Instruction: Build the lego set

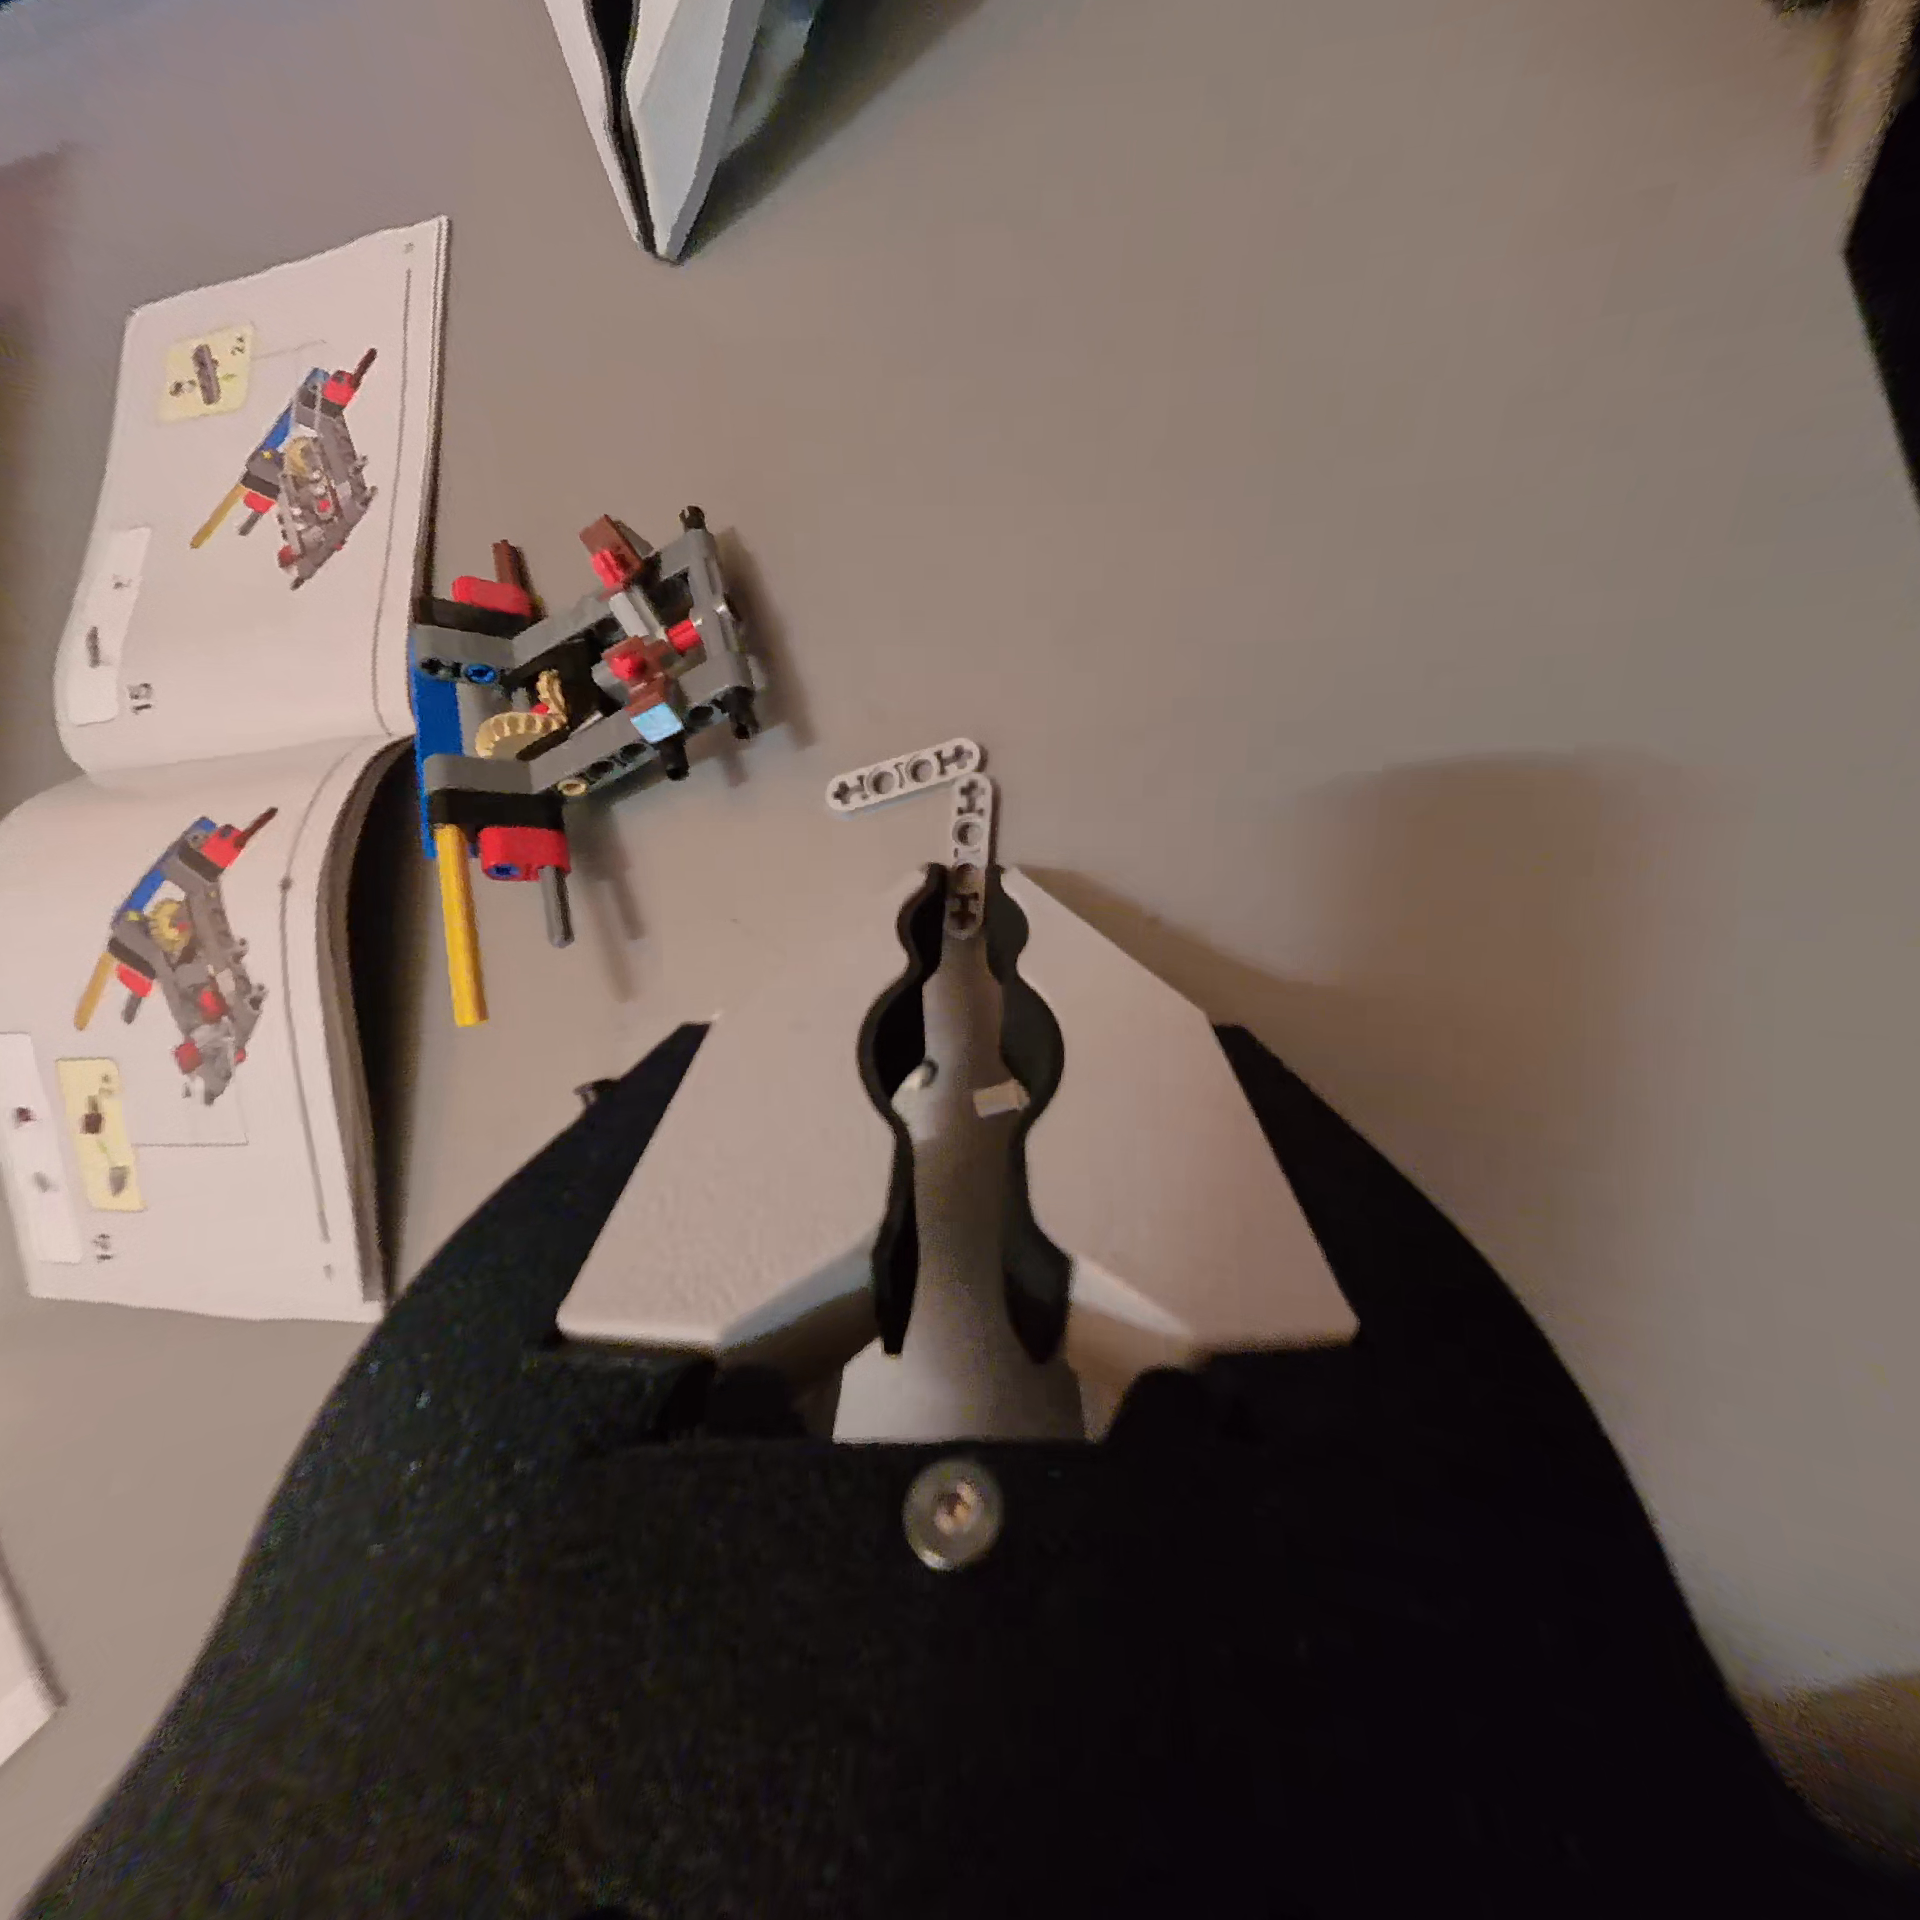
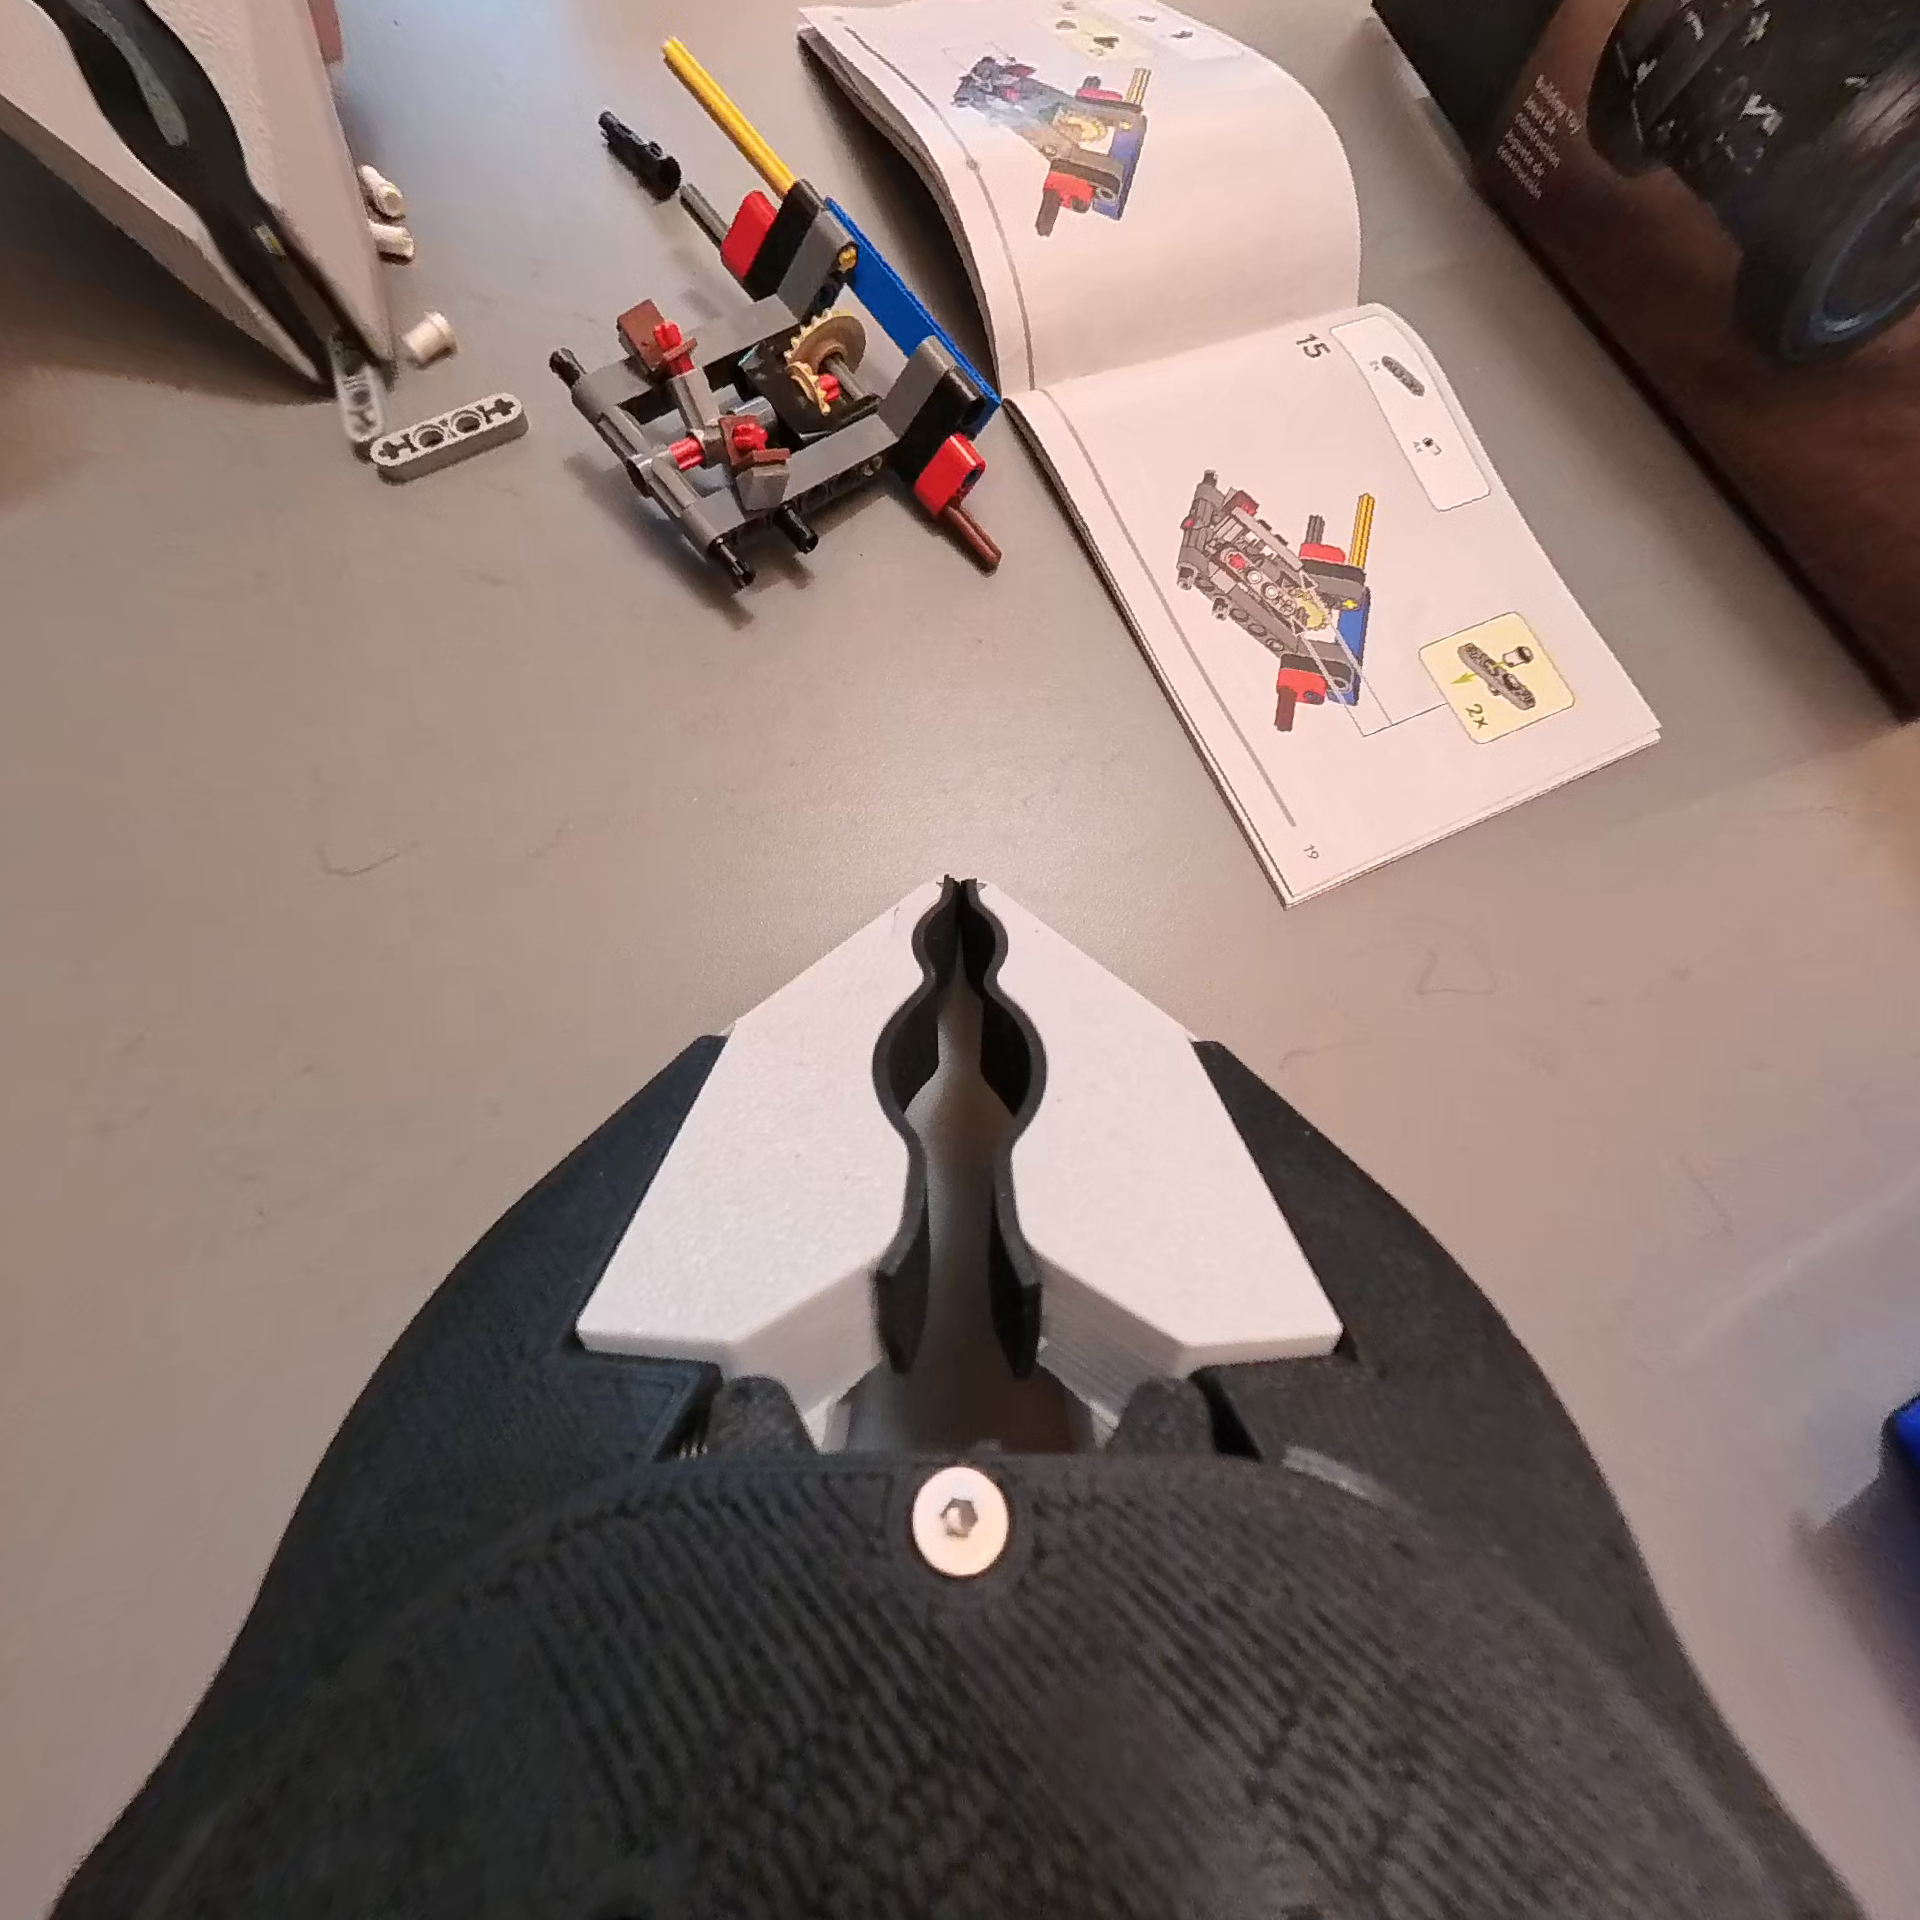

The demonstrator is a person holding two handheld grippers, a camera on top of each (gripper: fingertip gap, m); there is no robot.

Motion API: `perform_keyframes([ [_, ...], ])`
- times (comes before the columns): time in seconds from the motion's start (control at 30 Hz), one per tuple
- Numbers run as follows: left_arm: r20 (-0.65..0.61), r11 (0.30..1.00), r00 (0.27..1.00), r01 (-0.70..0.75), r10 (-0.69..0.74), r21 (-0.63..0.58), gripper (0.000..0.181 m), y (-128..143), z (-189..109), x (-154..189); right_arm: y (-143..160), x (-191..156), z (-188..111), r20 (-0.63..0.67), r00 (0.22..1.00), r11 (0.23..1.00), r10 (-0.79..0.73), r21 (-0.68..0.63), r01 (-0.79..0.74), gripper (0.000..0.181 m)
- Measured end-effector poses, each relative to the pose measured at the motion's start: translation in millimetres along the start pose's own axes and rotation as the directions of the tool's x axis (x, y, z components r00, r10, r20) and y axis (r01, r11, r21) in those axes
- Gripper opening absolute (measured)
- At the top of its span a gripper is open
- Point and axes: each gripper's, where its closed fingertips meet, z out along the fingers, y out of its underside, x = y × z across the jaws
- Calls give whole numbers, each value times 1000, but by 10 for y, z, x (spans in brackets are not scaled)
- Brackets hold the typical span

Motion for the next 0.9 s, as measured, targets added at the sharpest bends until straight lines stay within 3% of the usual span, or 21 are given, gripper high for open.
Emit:
perform_keyframes([
  [0.2,92,997,993,-81,80,8,5,-130,-72,-82,-5,43,-11,-48,999,1000,-15,4,15,29],
  [0.33,250,985,959,-154,131,75,5,-390,-143,-237,-46,-83,-53,40,998,998,56,27,-57,51],
  [0.4,340,974,925,-211,172,83,5,-500,-155,-304,-203,-137,-98,87,984,982,153,95,-161,51],
  [0.57,560,924,770,-383,307,20,5,-749,-191,-412,-648,-576,-242,387,883,892,266,249,-378,38],
  [0.67,631,882,667,-468,396,-58,5,-859,-165,-404,-763,-769,-353,569,764,798,303,286,-530,35],
  [0.77,661,846,600,-522,451,-103,5,-959,-121,-361,-874,-689,-458,665,663,673,343,319,-668,19],
  [0.9,655,842,598,-528,462,-112,5,-986,-32,-329,-884,-762,-408,676,660,705,328,290,-647,19],
])
